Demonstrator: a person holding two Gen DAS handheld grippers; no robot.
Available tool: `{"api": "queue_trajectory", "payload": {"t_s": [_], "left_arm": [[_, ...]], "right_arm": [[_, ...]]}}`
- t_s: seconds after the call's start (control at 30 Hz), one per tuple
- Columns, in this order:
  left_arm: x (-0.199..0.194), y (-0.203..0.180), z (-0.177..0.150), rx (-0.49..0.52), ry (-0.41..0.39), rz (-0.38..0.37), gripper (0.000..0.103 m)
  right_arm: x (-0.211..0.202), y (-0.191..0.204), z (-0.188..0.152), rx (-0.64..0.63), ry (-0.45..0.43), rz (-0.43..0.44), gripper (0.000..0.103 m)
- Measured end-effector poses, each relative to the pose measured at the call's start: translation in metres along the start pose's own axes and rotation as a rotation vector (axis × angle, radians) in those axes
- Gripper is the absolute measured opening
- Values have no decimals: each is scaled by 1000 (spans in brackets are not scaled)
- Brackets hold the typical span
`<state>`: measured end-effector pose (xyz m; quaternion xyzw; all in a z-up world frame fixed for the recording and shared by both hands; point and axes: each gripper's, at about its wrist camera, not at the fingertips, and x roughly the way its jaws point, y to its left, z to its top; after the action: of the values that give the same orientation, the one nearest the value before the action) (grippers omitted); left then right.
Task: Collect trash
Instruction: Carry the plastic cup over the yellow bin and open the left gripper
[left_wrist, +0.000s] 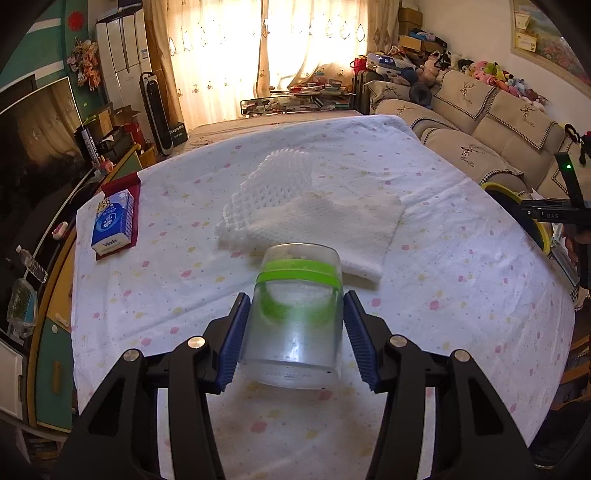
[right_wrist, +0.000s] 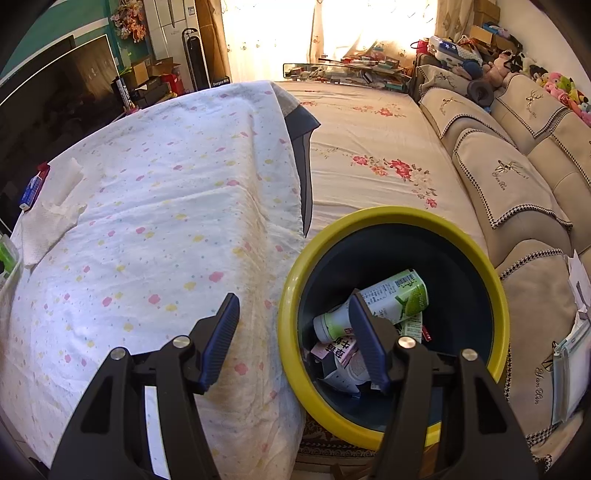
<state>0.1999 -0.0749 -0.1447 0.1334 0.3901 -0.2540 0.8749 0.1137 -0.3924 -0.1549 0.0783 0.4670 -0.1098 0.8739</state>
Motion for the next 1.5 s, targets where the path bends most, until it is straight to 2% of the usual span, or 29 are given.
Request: {"api": "queue_trajectory", "payload": {"t_s": [0.2, 0.33, 0.6, 0.87, 1.07, 1.33, 1.5], "left_arm": [[-42, -30, 8, 16, -40, -26, 52], [-62, -63, 24, 48, -72, -71, 52], [-61, -157, 67, 204, -86, -221, 52], [-10, -264, 121, 342, -46, -361, 52], [40, -348, 149, 427, 3, -431, 52], [126, -427, 168, 455, 126, -454, 52], [156, -455, 174, 458, 146, -434, 53]], "right_arm": [[-3, -3, -3, 6, -4, 4, 59], [-8, -7, -5, 9, -16, 3, 59], [-27, -29, -17, 44, -49, -26, 59], [-51, -75, -38, 120, -84, -77, 59], [-69, -116, -61, 191, -101, -128, 59], [-77, -154, -86, 259, -94, -156, 59], [-74, -165, -93, 284, -83, -158, 59]]}}
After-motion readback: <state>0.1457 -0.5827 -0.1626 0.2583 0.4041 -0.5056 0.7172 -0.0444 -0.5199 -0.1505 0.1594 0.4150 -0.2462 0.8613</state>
